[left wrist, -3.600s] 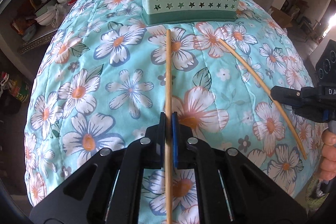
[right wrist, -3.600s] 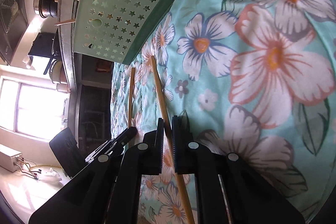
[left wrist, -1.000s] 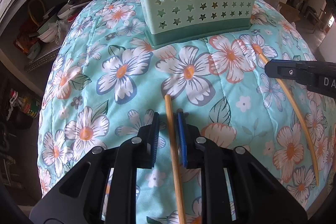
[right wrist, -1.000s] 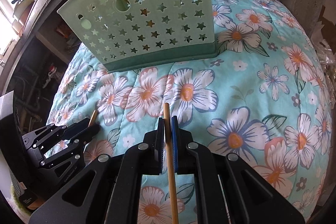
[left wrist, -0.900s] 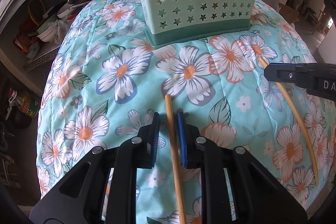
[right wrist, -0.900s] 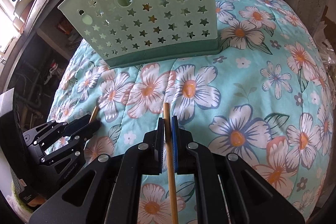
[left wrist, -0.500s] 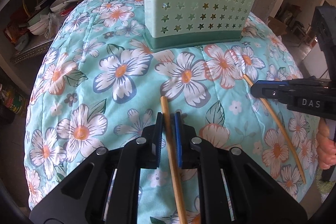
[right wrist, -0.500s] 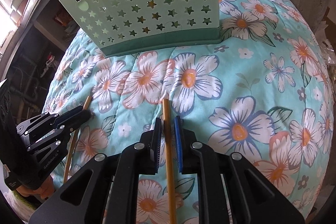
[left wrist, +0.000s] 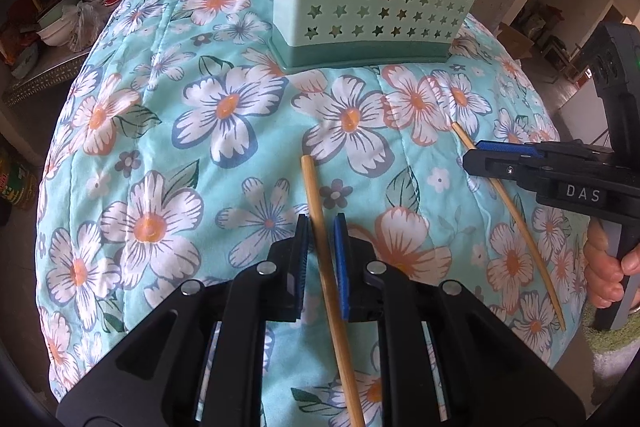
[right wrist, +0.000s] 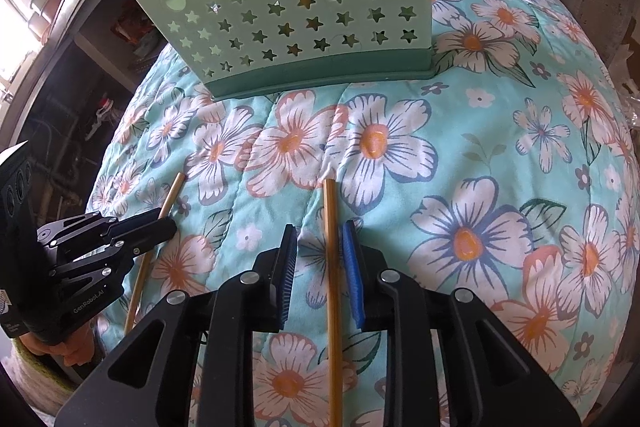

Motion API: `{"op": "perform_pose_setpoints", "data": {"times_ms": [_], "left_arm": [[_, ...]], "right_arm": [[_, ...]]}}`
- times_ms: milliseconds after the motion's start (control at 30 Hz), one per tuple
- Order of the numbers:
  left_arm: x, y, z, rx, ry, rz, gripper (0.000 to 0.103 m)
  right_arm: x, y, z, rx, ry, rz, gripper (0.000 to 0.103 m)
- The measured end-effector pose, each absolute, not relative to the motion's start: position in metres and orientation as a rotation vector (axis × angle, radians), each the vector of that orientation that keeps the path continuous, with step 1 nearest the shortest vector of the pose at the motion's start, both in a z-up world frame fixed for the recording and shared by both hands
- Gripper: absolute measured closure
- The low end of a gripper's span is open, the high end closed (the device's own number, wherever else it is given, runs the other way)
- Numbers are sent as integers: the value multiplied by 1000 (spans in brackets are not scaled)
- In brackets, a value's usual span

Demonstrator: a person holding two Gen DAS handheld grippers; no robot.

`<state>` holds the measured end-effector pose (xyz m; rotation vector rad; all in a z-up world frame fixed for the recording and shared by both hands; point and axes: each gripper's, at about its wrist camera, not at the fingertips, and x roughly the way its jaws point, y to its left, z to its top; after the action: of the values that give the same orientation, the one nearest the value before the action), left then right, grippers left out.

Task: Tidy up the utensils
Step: 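Lift the held chopsticks with both tools up toward the green holder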

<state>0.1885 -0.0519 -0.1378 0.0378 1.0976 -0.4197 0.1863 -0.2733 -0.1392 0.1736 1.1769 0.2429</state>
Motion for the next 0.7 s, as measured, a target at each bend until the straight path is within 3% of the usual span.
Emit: {"op": "perform_pose_setpoints", "data": {"times_ms": [400, 700], "left_arm": [[196, -85, -142, 199, 1067, -315, 91], [191, -90, -140, 210, 1057, -284, 92]], "right_arm": [[188, -265, -146, 124, 1158, 240, 79], [187, -264, -145, 104, 1146, 228, 89]]}}
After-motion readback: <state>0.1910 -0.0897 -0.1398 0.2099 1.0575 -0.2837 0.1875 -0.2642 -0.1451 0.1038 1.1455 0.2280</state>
